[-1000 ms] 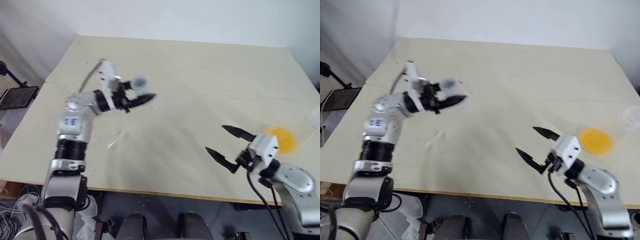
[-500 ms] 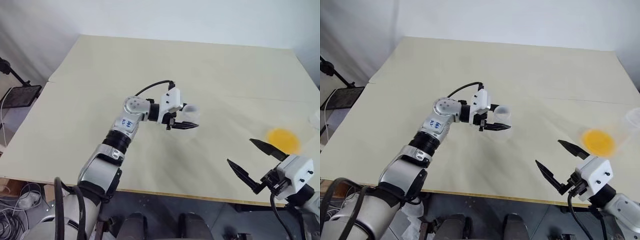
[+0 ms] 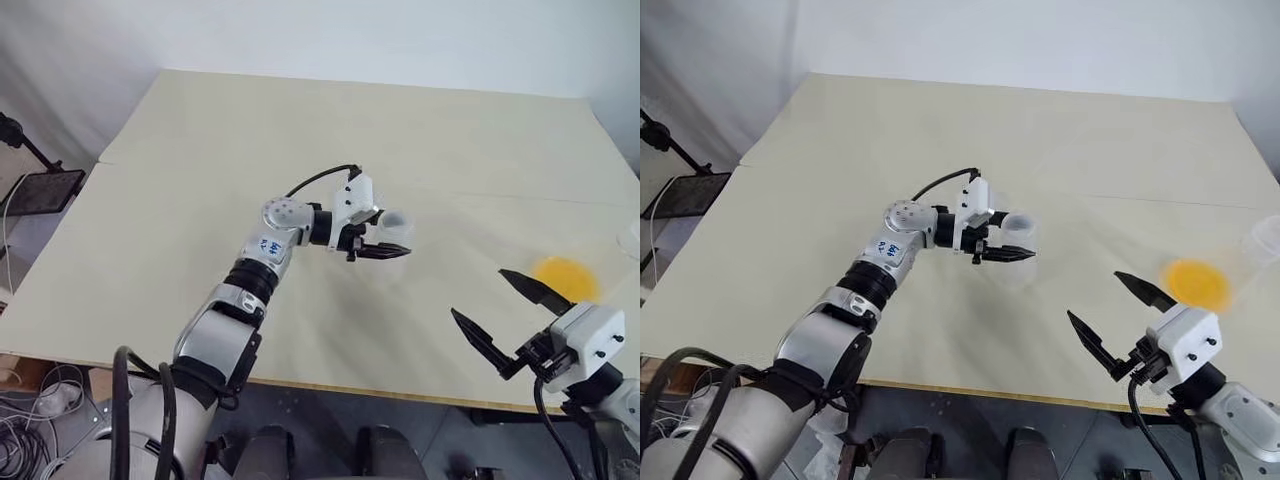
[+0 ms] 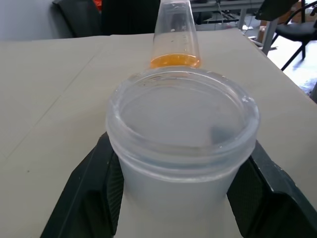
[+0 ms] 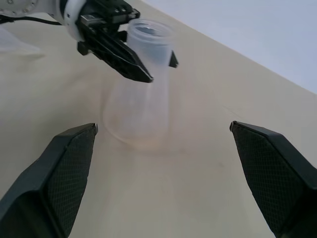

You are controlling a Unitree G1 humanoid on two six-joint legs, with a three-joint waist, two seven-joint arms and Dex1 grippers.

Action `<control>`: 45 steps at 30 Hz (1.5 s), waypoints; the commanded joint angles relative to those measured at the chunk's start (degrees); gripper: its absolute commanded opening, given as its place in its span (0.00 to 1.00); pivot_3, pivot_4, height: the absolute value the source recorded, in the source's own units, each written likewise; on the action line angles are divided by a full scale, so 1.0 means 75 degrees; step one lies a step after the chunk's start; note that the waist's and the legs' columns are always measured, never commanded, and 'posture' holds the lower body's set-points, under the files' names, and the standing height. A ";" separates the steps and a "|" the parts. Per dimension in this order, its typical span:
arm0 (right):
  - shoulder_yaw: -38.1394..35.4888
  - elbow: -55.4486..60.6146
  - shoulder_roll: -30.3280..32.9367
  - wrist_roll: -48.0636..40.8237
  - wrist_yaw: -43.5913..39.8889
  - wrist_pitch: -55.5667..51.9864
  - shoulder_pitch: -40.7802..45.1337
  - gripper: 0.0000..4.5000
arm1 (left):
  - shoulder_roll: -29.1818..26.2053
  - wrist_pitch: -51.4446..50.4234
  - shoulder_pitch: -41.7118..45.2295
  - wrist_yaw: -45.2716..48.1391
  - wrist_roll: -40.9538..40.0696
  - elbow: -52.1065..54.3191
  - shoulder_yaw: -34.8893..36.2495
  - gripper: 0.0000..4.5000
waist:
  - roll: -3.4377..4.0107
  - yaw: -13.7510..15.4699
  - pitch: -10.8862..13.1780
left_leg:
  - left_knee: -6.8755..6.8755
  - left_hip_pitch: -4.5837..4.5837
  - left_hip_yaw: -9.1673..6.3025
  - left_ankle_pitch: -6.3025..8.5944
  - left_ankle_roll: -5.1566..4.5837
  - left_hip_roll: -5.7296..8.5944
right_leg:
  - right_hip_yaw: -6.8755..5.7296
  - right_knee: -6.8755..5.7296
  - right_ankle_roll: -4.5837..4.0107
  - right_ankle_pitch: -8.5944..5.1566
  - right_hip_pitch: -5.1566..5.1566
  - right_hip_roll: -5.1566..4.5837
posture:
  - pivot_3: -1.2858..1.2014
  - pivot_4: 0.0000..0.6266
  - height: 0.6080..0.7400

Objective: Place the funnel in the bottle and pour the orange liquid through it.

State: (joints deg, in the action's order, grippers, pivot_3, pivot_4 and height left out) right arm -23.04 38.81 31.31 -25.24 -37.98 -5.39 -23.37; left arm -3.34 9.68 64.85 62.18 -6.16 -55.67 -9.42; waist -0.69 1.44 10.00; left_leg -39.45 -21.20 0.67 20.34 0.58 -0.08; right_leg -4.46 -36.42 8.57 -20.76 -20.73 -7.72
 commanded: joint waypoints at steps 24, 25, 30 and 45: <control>0.0296 0.0159 -0.0074 -0.0036 0.0029 0.0028 0.0139 1.00 | -0.0747 0.0141 -0.0333 0.0826 -0.0785 0.1001 0.1275 0.99 | 0.0001 -0.0015 0.0000 | -0.0001 0.0001 -0.0007 0.0000 -0.0001 -0.0002 | -0.0003 -0.0003 0.0000 0.0000 0.0000 0.0001 | 0.52 0.24 1.00; 0.0383 0.0104 -0.0047 -0.0045 -0.0011 0.0027 0.0232 1.00 | -0.0884 0.0180 -0.0493 0.0918 -0.0916 0.1278 0.1389 0.99 | 0.0001 -0.0017 0.0000 | -0.0001 0.0001 -0.0007 0.0000 0.0000 -0.0002 | -0.0003 -0.0004 0.0000 0.0000 0.0000 0.0000 | 0.52 0.24 1.00; 0.0832 -0.0288 0.0280 -0.0318 -0.0578 -0.0125 0.0933 1.00 | -0.2057 -0.0271 -0.1585 0.1132 -0.1515 0.2852 0.1954 0.99 | 0.0009 -0.0207 0.0000 | 0.0001 0.0008 -0.0011 -0.0002 0.0003 -0.0013 | -0.0005 -0.0012 0.0000 0.0000 0.0000 0.0006 | 0.52 0.24 1.00; 0.2690 -0.1168 0.1123 -0.0501 -0.2532 -0.0472 0.3390 1.00 | -0.4853 -0.2107 -0.7847 -0.1198 -0.2838 0.6553 0.5904 0.99 | 0.0011 -0.0198 0.0002 | -0.0007 0.0018 -0.0122 0.0001 0.0001 -0.0048 | -0.0009 -0.0006 0.0000 0.0000 0.0030 -0.0014 | 0.52 0.24 1.00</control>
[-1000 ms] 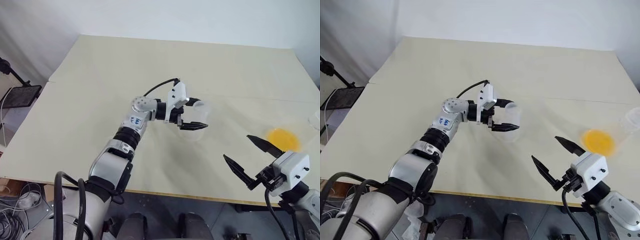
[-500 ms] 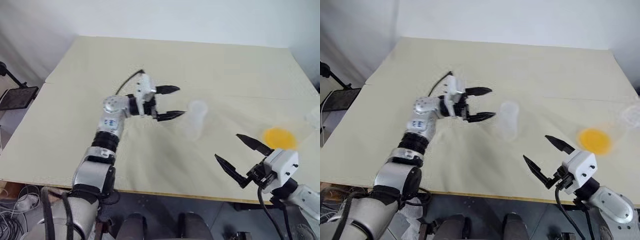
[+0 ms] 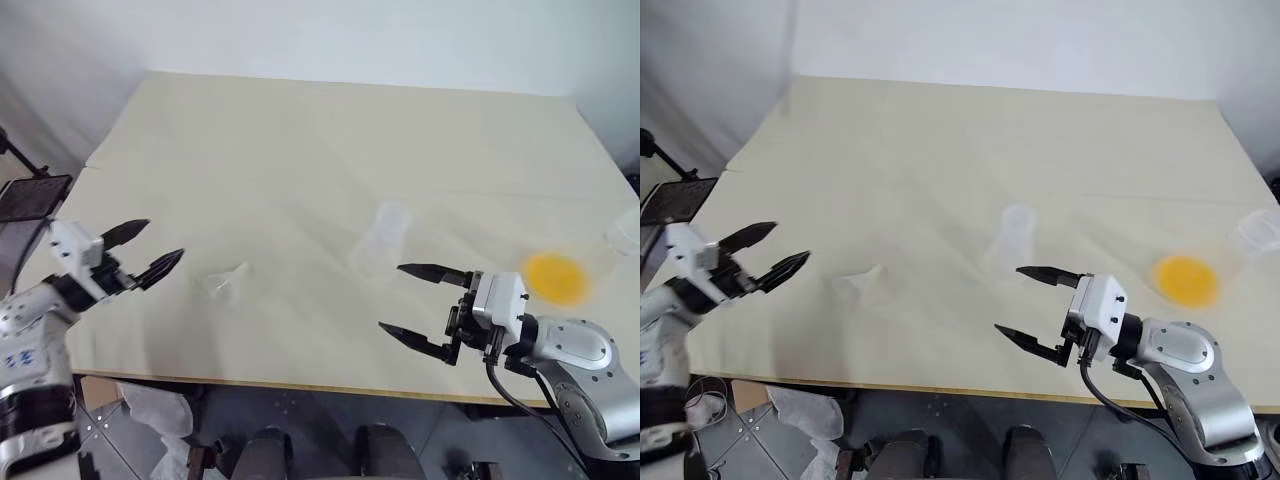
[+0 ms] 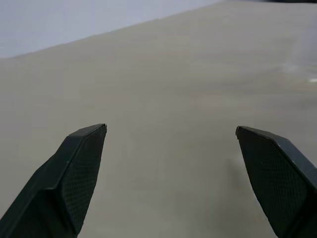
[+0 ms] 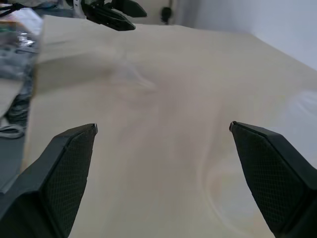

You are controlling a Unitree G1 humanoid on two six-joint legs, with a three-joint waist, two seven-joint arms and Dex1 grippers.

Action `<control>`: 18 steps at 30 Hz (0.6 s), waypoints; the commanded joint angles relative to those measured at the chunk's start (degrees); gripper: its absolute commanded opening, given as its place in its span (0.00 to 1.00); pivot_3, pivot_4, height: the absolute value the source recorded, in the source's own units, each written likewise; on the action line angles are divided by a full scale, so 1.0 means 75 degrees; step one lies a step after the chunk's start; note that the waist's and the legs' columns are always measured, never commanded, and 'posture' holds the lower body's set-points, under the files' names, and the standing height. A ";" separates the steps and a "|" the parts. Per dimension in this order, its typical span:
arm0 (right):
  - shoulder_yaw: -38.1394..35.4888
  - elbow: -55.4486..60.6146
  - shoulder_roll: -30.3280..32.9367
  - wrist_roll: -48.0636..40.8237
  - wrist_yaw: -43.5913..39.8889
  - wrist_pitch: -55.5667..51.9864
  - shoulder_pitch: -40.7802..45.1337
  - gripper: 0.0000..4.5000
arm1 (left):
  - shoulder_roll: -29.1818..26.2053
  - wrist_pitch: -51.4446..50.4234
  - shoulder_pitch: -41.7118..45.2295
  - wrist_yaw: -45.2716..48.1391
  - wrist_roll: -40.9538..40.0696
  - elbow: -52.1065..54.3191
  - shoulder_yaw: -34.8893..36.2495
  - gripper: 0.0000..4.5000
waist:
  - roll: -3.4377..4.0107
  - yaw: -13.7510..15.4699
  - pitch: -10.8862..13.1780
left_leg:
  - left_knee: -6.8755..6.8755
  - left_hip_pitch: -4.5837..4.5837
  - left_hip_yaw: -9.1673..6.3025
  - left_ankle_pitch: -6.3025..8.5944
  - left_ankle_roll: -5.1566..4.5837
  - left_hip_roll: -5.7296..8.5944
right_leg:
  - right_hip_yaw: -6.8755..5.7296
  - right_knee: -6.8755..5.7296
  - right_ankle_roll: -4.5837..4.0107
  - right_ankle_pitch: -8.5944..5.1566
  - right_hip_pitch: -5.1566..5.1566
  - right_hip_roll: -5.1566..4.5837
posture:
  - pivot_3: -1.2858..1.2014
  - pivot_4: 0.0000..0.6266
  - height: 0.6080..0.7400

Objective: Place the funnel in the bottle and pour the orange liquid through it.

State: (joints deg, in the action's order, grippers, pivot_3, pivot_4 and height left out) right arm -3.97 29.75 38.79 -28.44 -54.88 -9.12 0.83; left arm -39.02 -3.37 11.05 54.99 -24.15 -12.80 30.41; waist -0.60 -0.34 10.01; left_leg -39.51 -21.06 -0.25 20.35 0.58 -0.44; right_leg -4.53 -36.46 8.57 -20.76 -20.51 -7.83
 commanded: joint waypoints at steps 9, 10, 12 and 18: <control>0.0315 -0.0539 0.0061 -0.0125 -0.0555 -0.0070 0.0704 1.00 | 0.0047 -0.1379 -0.3661 -0.0066 -0.1042 0.3339 0.0797 0.99 | 0.0005 0.0172 0.0002 | -0.0013 -0.0001 -0.0005 0.0014 -0.0004 -0.0016 | -0.0001 0.0061 -0.0001 0.0000 0.0031 0.0011 | 0.52 0.24 1.00; 0.0296 -0.0577 0.0053 -0.0122 -0.0551 -0.0062 0.0714 1.00 | 0.0084 -0.1391 -0.3717 -0.0074 -0.0970 0.3477 0.0605 0.99 | 0.0005 0.0178 0.0002 | -0.0012 0.0001 -0.0005 0.0015 -0.0004 -0.0016 | 0.0001 0.0061 -0.0002 0.0001 0.0040 0.0013 | 0.52 0.24 1.00; 0.0269 -0.0633 0.0034 -0.0081 -0.0516 -0.0017 0.0724 1.00 | 0.0199 -0.1385 -0.3730 -0.0177 -0.0814 0.3677 0.0230 0.99 | 0.0008 0.0174 0.0003 | -0.0011 0.0001 -0.0002 0.0016 -0.0007 -0.0013 | 0.0007 0.0067 -0.0002 0.0001 0.0042 0.0013 | 0.52 0.24 1.00; 0.0138 -0.0547 0.0048 -0.0030 -0.0353 0.0006 0.0558 1.00 | 0.0775 -0.1914 -0.3430 -0.0807 -0.0697 0.4468 -0.1406 0.99 | 0.0015 0.0102 0.0002 | -0.0004 0.0002 0.0003 0.0018 -0.0005 -0.0016 | 0.0006 0.0069 -0.0002 0.0001 0.0039 0.0021 | 0.52 0.24 1.00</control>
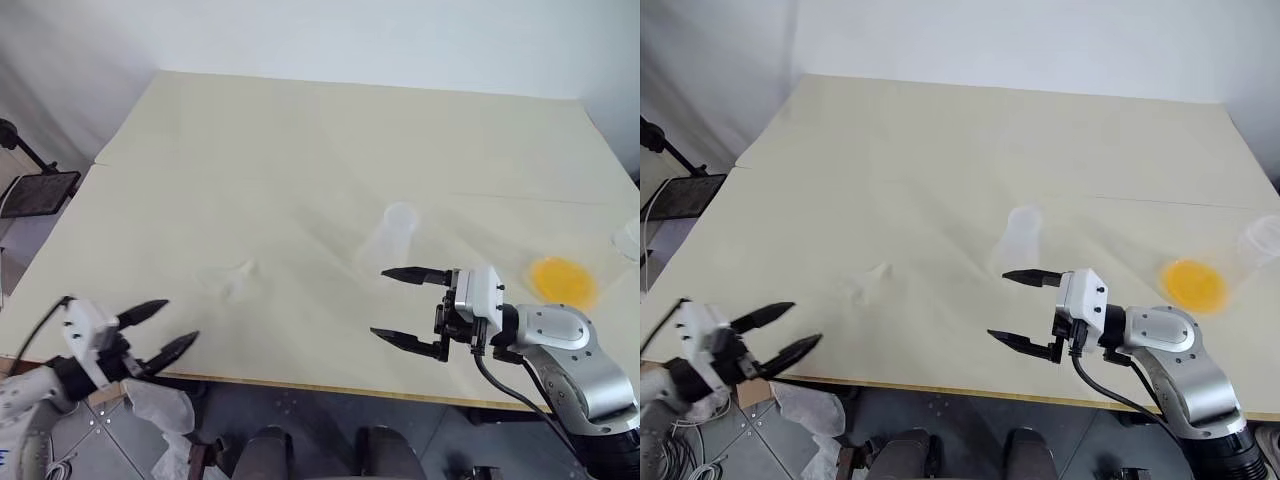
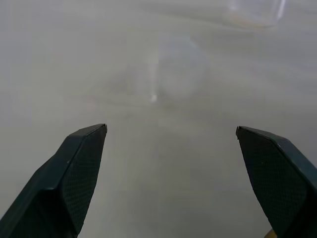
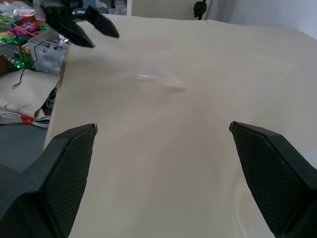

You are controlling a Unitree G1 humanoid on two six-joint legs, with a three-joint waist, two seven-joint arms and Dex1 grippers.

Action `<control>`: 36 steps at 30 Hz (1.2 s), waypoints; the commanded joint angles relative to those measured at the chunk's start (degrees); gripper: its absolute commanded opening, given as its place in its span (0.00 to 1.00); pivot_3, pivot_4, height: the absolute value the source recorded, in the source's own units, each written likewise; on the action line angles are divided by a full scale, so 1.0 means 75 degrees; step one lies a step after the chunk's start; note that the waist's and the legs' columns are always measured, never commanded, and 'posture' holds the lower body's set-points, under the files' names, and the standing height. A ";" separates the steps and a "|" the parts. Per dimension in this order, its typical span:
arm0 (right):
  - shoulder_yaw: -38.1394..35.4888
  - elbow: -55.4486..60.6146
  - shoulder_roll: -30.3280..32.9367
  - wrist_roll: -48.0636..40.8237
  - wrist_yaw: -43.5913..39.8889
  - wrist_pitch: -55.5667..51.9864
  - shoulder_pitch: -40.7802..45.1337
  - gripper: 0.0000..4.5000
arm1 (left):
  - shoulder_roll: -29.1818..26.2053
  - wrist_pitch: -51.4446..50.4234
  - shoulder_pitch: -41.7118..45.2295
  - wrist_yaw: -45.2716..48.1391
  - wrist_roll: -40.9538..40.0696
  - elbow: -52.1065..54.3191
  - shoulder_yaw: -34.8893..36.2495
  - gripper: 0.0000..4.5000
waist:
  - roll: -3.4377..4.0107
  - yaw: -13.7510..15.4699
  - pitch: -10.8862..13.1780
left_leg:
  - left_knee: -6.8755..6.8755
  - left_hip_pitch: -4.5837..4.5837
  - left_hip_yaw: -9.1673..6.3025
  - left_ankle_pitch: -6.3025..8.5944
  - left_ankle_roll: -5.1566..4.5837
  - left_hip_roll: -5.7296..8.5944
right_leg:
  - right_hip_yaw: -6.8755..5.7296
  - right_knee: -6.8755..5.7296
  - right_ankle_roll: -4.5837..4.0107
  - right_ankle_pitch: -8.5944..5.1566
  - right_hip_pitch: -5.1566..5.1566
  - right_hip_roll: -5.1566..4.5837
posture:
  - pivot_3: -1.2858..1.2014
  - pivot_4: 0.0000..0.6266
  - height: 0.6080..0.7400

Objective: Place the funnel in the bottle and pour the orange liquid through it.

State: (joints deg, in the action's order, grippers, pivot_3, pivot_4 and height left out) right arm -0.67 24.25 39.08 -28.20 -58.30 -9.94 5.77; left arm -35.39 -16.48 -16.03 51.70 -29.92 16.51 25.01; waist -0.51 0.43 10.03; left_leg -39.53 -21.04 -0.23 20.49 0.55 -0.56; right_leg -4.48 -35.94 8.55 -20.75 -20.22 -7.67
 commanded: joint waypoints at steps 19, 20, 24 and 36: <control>-0.0416 0.0760 -0.0187 -0.0050 0.0897 0.0028 -0.0675 1.00 | 0.0933 0.0292 0.2838 -0.1543 0.1384 -0.1474 -0.2196 0.95 | 0.0012 -0.0046 -0.0004 | -0.0002 -0.0001 0.0000 -0.0002 0.0001 0.0051 | 0.0000 -0.0005 0.0003 0.0002 -0.0005 -0.0001 | 0.52 0.24 1.00; -0.0418 0.0762 -0.0197 -0.0056 0.0923 0.0028 -0.0672 1.00 | 0.0906 0.0280 0.2899 -0.1548 0.1369 -0.1571 -0.2148 0.90 | 0.0012 -0.0047 -0.0004 | -0.0002 -0.0001 0.0000 -0.0002 0.0001 0.0051 | -0.0001 -0.0005 0.0003 0.0002 -0.0005 0.0000 | 0.52 0.24 1.00; -0.0406 0.0758 -0.0205 -0.0030 0.0971 0.0066 -0.0718 1.00 | 0.0669 0.0311 0.3052 -0.1527 0.1482 -0.1880 -0.2072 0.64 | 0.0013 -0.0070 -0.0004 | -0.0001 0.0000 0.0000 -0.0002 0.0002 0.0047 | -0.0003 -0.0005 0.0003 0.0001 -0.0006 0.0003 | 0.52 0.24 1.00; -0.0579 0.0881 -0.0253 0.0026 0.1178 0.0179 -0.0969 1.00 | 0.0367 0.0841 0.3541 -0.0975 0.1213 -0.2315 -0.1800 0.00 | 0.0013 -0.0045 -0.0004 | -0.0001 -0.0001 -0.0001 -0.0002 0.0002 0.0054 | -0.0003 -0.0004 0.0005 0.0002 -0.0004 -0.0003 | 0.52 0.24 1.00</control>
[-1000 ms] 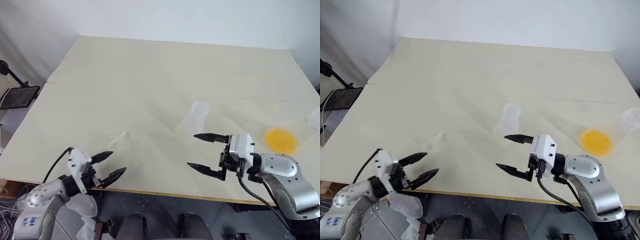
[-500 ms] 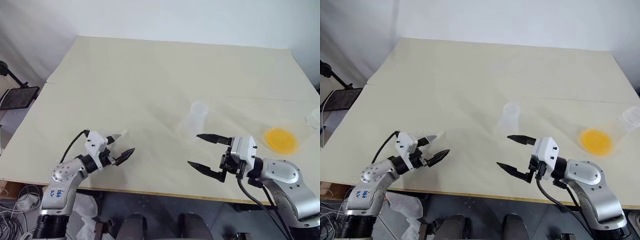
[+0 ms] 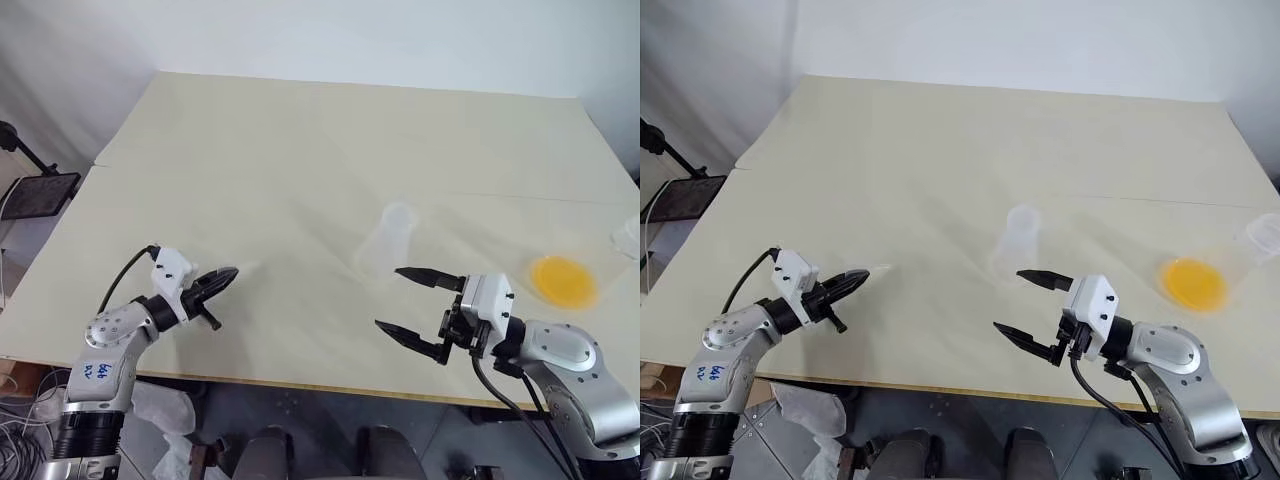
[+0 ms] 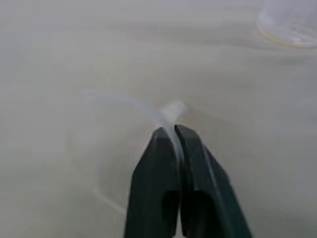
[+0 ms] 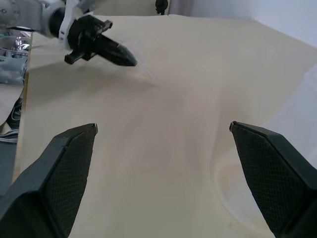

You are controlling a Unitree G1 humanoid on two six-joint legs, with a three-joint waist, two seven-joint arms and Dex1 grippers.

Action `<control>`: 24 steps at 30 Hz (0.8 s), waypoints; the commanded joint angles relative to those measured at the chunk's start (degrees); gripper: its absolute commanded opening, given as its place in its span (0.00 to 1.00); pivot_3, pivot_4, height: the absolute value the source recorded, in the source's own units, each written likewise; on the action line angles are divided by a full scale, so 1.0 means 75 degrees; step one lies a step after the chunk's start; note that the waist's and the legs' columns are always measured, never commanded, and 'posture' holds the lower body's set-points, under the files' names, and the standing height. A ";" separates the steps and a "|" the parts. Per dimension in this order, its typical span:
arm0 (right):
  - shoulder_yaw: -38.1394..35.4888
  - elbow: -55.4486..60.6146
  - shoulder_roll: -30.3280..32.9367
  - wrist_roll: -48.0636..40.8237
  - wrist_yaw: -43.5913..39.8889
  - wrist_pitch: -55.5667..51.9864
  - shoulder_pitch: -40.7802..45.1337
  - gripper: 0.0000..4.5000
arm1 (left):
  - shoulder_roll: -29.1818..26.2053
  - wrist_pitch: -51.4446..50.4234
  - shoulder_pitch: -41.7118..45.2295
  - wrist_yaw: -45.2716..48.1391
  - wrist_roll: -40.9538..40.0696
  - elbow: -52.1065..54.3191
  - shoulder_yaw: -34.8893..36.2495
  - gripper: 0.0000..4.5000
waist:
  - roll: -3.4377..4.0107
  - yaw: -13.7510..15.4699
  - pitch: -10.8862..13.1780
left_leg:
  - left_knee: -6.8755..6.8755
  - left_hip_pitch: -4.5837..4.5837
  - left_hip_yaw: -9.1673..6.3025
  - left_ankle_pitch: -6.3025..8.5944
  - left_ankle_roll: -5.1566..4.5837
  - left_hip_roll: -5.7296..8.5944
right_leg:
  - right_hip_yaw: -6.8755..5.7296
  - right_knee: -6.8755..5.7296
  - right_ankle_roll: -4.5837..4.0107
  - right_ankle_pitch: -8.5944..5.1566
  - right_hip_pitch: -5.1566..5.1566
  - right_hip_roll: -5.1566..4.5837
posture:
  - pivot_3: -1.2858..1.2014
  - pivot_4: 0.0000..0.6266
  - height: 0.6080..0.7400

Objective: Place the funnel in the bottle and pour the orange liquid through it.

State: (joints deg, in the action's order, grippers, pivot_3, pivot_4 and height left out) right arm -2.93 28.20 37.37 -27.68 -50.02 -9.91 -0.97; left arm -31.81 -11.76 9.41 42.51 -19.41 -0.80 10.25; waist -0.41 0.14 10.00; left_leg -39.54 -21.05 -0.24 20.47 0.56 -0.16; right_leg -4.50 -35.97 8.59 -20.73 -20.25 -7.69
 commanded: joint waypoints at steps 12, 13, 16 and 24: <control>-0.1926 0.1185 -0.0278 -0.0058 0.0861 0.0385 -0.1929 1.00 | -0.0316 0.2106 0.5457 0.3023 0.0351 -0.1666 -0.1376 0.00 | -0.0026 0.0321 0.0003 | -0.0054 -0.0065 -0.0006 -0.0001 0.0001 0.0014 | -0.0050 -0.0007 0.0004 0.0002 -0.0002 0.0012 | 0.52 0.24 1.00; -0.2052 0.1252 -0.0370 -0.0079 0.0981 0.0374 -0.2062 1.00 | -0.0207 0.2057 0.5980 0.3355 0.0306 -0.1955 -0.1545 0.00 | -0.0025 0.0323 0.0002 | -0.0054 -0.0067 0.0000 0.0000 0.0000 0.0017 | -0.0049 -0.0003 0.0012 0.0007 -0.0004 0.0010 | 0.52 0.24 1.00; -0.2276 0.1407 -0.0583 -0.0050 0.1256 0.0380 -0.2347 1.00 | 0.0020 0.2607 0.7151 0.4421 0.0474 -0.2791 -0.2083 0.00 | -0.0014 0.0171 -0.0004 | -0.0018 -0.0036 0.0057 0.0013 -0.0022 0.0041 | -0.0043 0.0001 0.0026 0.0014 -0.0002 -0.0021 | 0.52 0.24 1.00; -0.1994 0.1633 -0.1074 0.0337 0.1728 0.0578 -0.2658 1.00 | 0.1345 0.5465 0.9618 0.4938 0.2193 -0.5652 -0.3411 0.00 | -0.0025 0.0116 0.0010 | 0.0035 -0.0025 0.0111 -0.0016 -0.0027 0.0030 | -0.0061 0.0004 0.0028 0.0013 -0.0039 -0.0031 | 0.52 0.24 1.00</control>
State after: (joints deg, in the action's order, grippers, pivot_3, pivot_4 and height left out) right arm -17.90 38.01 29.97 -25.43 -38.14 -7.19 -20.88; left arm -22.20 25.64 79.31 79.89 -4.74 -41.32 -14.81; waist -0.60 1.01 10.07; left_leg -39.28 -21.24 0.60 20.36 0.36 0.07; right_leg -4.95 -35.94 8.80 -20.63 -20.54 -7.93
